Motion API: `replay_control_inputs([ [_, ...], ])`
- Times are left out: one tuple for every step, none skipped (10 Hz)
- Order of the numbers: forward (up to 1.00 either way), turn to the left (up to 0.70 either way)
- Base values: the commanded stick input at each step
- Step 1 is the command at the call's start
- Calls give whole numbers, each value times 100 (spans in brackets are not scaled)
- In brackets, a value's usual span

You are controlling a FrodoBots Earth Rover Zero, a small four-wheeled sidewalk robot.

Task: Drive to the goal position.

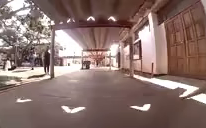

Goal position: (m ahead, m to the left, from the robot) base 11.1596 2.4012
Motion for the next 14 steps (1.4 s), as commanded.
replay_control_inputs([
  [50,0],
  [50,0],
  [50,0],
  [50,0],
  [50,0],
  [50,0],
  [50,0],
  [50,0],
  [50,0],
  [50,0],
  [50,0],
  [50,0],
  [50,0],
  [50,0],
])
